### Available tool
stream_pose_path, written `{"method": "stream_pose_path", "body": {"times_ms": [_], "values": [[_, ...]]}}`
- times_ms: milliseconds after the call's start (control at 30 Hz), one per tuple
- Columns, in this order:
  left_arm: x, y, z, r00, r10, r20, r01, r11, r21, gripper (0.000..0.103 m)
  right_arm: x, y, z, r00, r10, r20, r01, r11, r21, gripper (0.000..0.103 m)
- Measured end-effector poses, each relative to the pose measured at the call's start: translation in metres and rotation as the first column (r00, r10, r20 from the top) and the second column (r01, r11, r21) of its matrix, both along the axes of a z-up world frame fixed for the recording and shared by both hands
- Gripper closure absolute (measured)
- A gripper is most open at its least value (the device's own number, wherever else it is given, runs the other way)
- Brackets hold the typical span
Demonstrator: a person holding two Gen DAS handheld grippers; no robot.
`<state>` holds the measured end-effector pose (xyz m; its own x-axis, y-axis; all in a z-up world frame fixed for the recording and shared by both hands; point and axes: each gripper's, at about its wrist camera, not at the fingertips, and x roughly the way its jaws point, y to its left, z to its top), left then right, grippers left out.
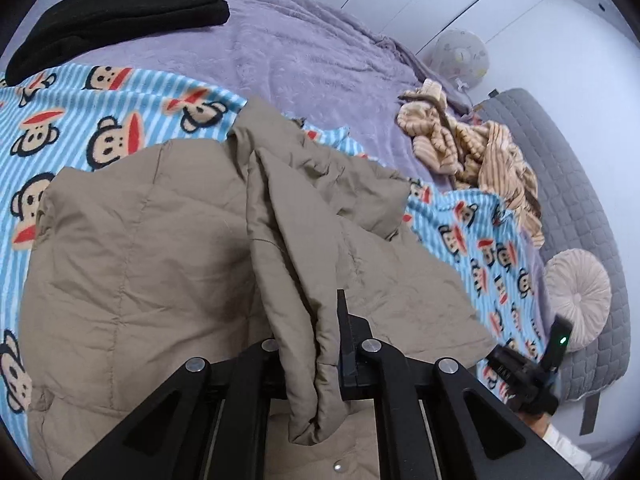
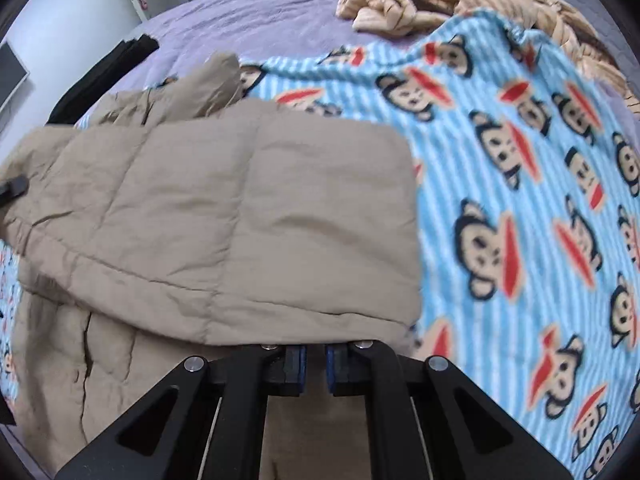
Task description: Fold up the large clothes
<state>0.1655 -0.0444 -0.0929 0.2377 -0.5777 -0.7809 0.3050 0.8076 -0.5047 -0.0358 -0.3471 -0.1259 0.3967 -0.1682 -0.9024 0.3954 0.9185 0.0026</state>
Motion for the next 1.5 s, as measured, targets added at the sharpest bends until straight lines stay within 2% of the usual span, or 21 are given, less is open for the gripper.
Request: {"method": "stream_pose_path", "body": {"times_ms": [100, 167, 267, 333, 433, 467, 500, 633, 700, 767, 867, 933, 1000, 1033, 1100, 1133, 1200, 1267, 1367, 1500], "values": [[-0.007, -0.005, -0.038, 0.999, -0.019, -0.045, 0.024, 0.993, 0.112, 0.092, 0.000, -0.014, 0.011, 0.999, -0.003, 0.042, 0.005, 0.999, -0.044, 0.100], [-0.011, -0.005, -0.063, 0.998, -0.018, -0.060, 0.027, 0.988, 0.154, 0.092, 0.004, -0.017, -0.003, 1.000, 0.019, -0.002, -0.019, 0.998, -0.066, 0.100], [-0.011, -0.005, -0.069, 0.999, -0.006, -0.049, 0.013, 0.988, 0.156, 0.091, 0.009, -0.021, -0.035, 0.997, 0.033, -0.070, -0.037, 0.998, -0.055, 0.101], [-0.011, -0.004, -0.061, 0.999, -0.001, -0.033, 0.007, 0.981, 0.194, 0.088, 0.007, -0.024, -0.044, 0.998, 0.022, -0.062, -0.024, 0.999, -0.036, 0.101], [-0.013, 0.005, -0.049, 1.000, 0.016, 0.025, -0.023, 0.952, 0.306, 0.066, 0.006, -0.021, -0.041, 0.998, 0.011, -0.061, -0.013, 0.999, -0.039, 0.101], [-0.014, 0.011, -0.044, 0.998, 0.033, 0.044, -0.046, 0.941, 0.336, 0.052, 0.005, -0.020, -0.040, 0.998, 0.011, -0.065, -0.014, 0.999, -0.037, 0.101], [-0.014, 0.018, -0.039, 0.997, 0.049, 0.061, -0.068, 0.932, 0.355, 0.047, 0.004, -0.020, -0.037, 0.997, 0.012, -0.071, -0.014, 1.000, -0.027, 0.101], [-0.017, 0.050, -0.020, 0.987, 0.113, 0.111, -0.147, 0.913, 0.380, 0.047, -0.020, -0.011, -0.016, 0.997, 0.017, -0.077, -0.015, 0.999, 0.031, 0.095], [-0.020, 0.057, -0.010, 0.985, 0.118, 0.127, -0.156, 0.922, 0.354, 0.047, -0.036, 0.003, -0.010, 0.993, 0.057, -0.104, -0.052, 0.997, 0.048, 0.095], [-0.022, 0.052, -0.002, 0.985, 0.103, 0.141, -0.145, 0.934, 0.326, 0.047, -0.054, 0.018, 0.002, 0.992, 0.097, -0.086, -0.094, 0.995, 0.031, 0.095], [-0.025, 0.027, 0.000, 0.990, 0.056, 0.128, -0.091, 0.954, 0.285, 0.047, -0.062, 0.013, 0.026, 0.996, 0.089, -0.008, -0.089, 0.996, -0.010, 0.095], [-0.024, -0.003, -0.006, 0.992, 0.032, 0.118, -0.065, 0.958, 0.280, 0.047, -0.050, -0.004, 0.037, 0.998, 0.043, 0.040, -0.044, 0.999, 0.009, 0.095], [-0.026, -0.023, -0.016, 0.991, 0.015, 0.136, -0.059, 0.944, 0.325, 0.047, -0.030, -0.019, 0.038, 0.998, 0.018, 0.067, -0.023, 0.997, 0.068, 0.095], [-0.025, -0.029, -0.022, 0.988, 0.018, 0.154, -0.074, 0.929, 0.364, 0.047, -0.019, -0.023, 0.038, 0.996, 0.031, 0.083, -0.038, 0.995, 0.087, 0.095], [-0.018, -0.031, -0.042, 0.987, 0.033, 0.160, -0.099, 0.901, 0.423, 0.047, 0.007, -0.022, 0.032, 0.992, 0.091, 0.086, -0.098, 0.992, 0.084, 0.095], [-0.011, -0.028, -0.055, 0.990, 0.049, 0.134, -0.102, 0.901, 0.422, 0.047, 0.019, -0.022, 0.025, 0.991, 0.113, 0.074, -0.119, 0.990, 0.080, 0.095], [-0.003, -0.022, -0.069, 0.990, 0.059, 0.127, -0.103, 0.922, 0.372, 0.047, 0.035, -0.028, 0.004, 0.992, 0.123, 0.028, -0.124, 0.990, 0.059, 0.095], [0.001, -0.026, -0.074, 0.988, 0.031, 0.149, -0.085, 0.925, 0.371, 0.047, 0.039, -0.042, -0.024, 0.997, 0.083, -0.012, -0.081, 0.993, 0.081, 0.096], [0.001, -0.034, -0.079, 0.984, 0.000, 0.181, -0.073, 0.914, 0.398, 0.047, 0.032, -0.057, -0.049, 1.000, 0.006, 0.030, -0.011, 0.986, 0.165, 0.096], [-0.003, -0.033, -0.072, 0.982, 0.005, 0.186, -0.084, 0.904, 0.419, 0.047, 0.030, -0.044, -0.054, 0.999, 0.010, 0.044, -0.014, 0.996, 0.087, 0.096]]}}
